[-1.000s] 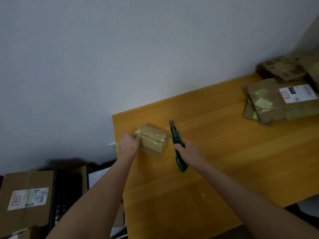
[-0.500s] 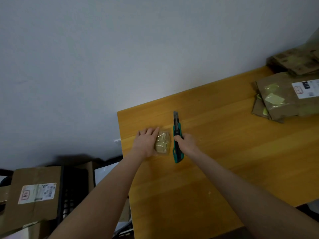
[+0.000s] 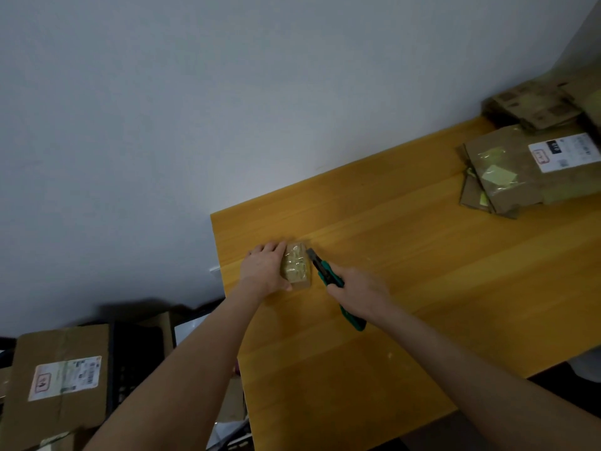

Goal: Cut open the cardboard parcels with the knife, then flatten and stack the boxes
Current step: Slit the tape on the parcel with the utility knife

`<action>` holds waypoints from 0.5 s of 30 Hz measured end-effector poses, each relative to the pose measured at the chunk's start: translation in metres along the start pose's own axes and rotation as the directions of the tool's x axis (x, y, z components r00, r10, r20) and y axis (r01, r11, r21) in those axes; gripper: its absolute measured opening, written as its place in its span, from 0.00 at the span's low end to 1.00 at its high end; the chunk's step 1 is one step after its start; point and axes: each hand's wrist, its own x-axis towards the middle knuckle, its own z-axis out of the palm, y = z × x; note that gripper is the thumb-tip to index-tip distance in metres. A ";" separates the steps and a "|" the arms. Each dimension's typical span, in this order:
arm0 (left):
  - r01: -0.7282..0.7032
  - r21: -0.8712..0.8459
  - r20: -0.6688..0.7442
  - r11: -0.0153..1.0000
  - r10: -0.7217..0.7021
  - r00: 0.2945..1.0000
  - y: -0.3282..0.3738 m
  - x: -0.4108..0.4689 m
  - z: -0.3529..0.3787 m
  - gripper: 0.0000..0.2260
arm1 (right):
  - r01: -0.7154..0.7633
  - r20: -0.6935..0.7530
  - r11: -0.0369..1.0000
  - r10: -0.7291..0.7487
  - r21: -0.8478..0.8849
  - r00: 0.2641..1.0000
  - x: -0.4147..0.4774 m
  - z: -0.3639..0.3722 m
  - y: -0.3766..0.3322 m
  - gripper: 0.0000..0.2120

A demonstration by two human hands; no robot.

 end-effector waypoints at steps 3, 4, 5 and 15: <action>0.010 -0.022 -0.003 1.000 -0.010 1.000 0.000 -0.001 0.001 0.48 | 0.004 0.018 0.992 -0.002 -0.123 1.000 0.003 -0.005 -0.007 0.21; 0.012 -0.026 -0.001 1.000 -0.012 1.000 0.001 -0.002 0.001 0.48 | 0.004 0.018 0.986 -0.001 -0.164 1.000 0.003 -0.006 -0.010 0.19; 0.015 -0.026 0.002 1.000 -0.015 1.000 0.001 -0.002 0.002 0.48 | 0.002 0.022 0.981 0.002 -0.192 1.000 0.003 -0.006 -0.012 0.18; 0.054 -0.042 0.021 0.998 -0.053 0.998 0.002 -0.001 0.001 0.48 | -0.002 0.069 0.952 0.024 -0.305 0.997 -0.008 -0.003 -0.018 0.15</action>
